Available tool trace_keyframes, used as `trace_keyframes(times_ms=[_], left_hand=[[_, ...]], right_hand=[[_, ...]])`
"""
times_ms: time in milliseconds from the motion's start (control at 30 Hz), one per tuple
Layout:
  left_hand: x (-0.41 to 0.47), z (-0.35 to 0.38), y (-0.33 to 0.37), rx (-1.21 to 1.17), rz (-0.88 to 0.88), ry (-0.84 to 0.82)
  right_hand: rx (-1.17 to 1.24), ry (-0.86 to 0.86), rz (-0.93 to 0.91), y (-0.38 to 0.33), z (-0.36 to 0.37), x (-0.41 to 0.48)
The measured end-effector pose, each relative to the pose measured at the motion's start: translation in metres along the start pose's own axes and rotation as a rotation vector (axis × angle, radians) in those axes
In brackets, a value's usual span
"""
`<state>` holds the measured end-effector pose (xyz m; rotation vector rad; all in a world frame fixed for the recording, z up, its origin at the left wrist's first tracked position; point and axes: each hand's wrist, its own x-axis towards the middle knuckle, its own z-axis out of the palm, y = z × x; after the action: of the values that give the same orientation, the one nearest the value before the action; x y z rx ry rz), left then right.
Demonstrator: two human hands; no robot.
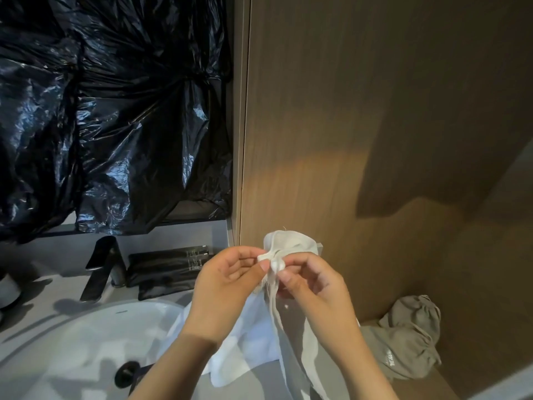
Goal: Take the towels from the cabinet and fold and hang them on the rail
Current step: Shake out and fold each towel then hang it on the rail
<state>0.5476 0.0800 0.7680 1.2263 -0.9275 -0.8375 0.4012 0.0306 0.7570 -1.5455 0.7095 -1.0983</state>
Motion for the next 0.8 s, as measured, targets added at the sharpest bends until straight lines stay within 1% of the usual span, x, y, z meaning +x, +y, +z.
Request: trace_keyframes(times_ms=[100, 167, 367, 433, 533, 600, 800], left_hand=[[-0.003, -0.003, 0.0, -0.046, -0.03, -0.014], [-0.004, -0.003, 0.0, -0.068, -0.043, -0.028], [-0.006, -0.005, 0.0, -0.087, -0.026, -0.052], [-0.008, -0.006, 0.0, -0.094, -0.013, -0.043], [-0.009, -0.007, -0.002, -0.092, -0.002, -0.034], [-0.01, -0.008, -0.002, -0.091, -0.003, -0.037], [-0.012, -0.011, -0.002, -0.048, 0.0, -0.032]], right_hand=[[0.077, -0.042, 0.025, 0.001, -0.005, 0.0], [0.074, -0.049, 0.025, 0.001, -0.007, 0.0], [0.046, 0.007, 0.0, 0.004, -0.006, 0.001], [0.003, 0.023, 0.003, 0.005, -0.006, 0.0], [-0.103, -0.004, 0.019, 0.006, -0.008, 0.0], [-0.132, -0.012, 0.029, 0.007, -0.008, -0.001], [-0.214, 0.079, -0.004, 0.008, -0.008, -0.002]])
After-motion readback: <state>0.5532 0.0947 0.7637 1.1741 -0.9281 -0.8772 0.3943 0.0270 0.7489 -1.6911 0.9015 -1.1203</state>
